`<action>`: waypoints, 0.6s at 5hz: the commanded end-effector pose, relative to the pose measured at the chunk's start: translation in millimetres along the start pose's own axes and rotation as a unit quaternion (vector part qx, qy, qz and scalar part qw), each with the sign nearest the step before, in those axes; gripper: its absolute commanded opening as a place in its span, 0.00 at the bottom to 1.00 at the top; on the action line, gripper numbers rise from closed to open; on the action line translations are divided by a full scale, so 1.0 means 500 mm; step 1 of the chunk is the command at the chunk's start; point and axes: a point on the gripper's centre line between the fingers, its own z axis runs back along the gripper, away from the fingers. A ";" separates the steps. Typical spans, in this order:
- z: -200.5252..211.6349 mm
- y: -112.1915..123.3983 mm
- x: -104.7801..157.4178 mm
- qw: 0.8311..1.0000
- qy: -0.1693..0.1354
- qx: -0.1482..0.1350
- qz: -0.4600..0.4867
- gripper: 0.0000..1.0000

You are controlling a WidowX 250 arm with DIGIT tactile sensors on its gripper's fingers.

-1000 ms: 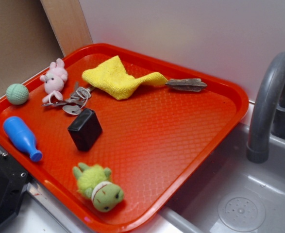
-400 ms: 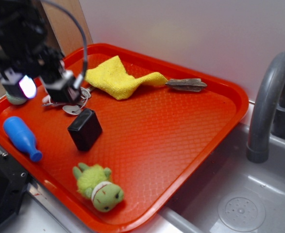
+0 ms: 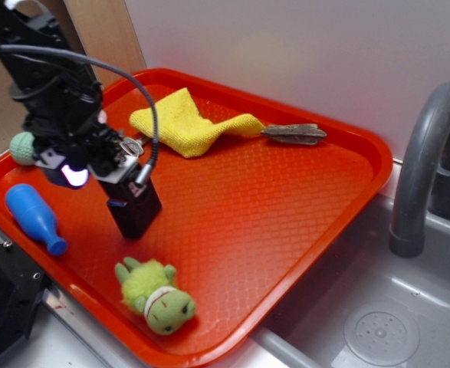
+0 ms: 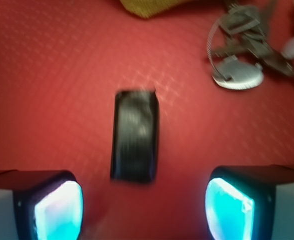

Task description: Grab the black box.

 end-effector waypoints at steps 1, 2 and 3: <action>-0.077 0.001 0.053 0.998 0.021 0.030 0.047 1.00; -0.087 -0.002 0.052 0.996 0.020 0.039 0.073 0.00; -0.065 0.001 0.049 0.996 0.020 0.045 0.074 0.00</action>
